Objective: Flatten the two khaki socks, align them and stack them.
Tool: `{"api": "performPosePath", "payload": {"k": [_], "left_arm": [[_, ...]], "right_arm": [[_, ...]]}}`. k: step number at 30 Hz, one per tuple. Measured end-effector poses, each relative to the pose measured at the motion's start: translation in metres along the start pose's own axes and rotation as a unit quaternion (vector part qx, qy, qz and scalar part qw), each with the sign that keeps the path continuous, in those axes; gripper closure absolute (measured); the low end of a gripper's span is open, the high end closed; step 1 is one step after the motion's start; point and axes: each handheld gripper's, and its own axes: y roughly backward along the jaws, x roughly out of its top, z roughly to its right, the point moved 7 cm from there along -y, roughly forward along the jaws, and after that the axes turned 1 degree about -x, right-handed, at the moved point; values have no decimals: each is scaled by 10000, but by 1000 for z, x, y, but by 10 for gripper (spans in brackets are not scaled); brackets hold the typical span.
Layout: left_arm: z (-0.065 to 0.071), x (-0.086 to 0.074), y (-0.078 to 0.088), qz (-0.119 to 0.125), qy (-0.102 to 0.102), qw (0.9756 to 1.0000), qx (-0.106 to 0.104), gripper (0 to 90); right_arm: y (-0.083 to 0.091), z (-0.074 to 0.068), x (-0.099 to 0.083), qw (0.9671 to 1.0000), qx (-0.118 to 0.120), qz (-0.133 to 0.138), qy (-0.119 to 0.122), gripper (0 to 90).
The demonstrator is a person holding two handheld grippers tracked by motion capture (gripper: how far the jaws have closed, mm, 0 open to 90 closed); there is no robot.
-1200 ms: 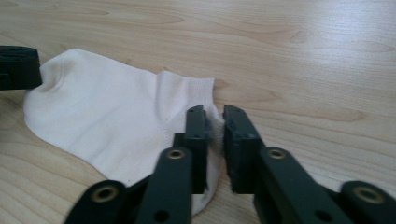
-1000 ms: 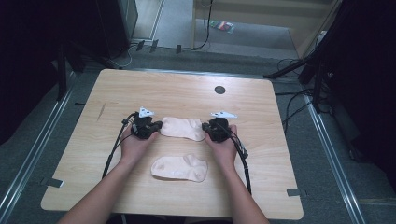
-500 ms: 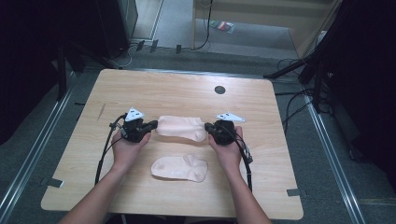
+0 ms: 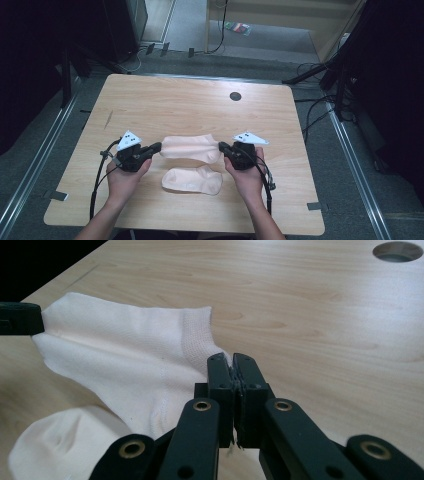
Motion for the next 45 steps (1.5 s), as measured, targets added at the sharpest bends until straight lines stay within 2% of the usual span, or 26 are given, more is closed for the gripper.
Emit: {"api": "performPosePath", "payload": {"k": [7, 13, 17, 22, 24, 27, 31, 39, 45], "left_arm": [[13, -20, 20, -128, 82, 9998, -134, 900], [22, -37, 31, -317, 22, 9993, -182, 900], [27, -47, 31, -448, -21, 9988, -191, 900], [32, -54, 26, -560, -228, 9981, -112, 900], [33, -57, 22, -611, -190, 9978, -143, 900], [35, -60, 19, -690, -231, 9972, -156, 900], [36, -62, 19, -707, -257, 9971, -143, 900], [37, -66, 15, -798, -332, 9962, -101, 900], [39, -68, 12, -825, -340, 9959, -128, 900]], "right_arm": [[18, -11, -21, 9998, 139, -133, -17, 886], [33, -19, -41, 9994, 226, -263, -10, 886], [36, -18, -51, 9992, 189, -343, -1, 887], [36, -14, -65, 9988, 99, -476, 50, 887], [34, -12, -68, 9986, 107, -509, -47, 887], [33, -12, -70, 9983, 171, -533, -152, 887], [33, -16, -72, 9977, 261, -610, -129, 887], [25, -18, -75, 9976, 194, -666, 14, 885], [22, -17, -78, 9974, 161, -708, 28, 885]]}}
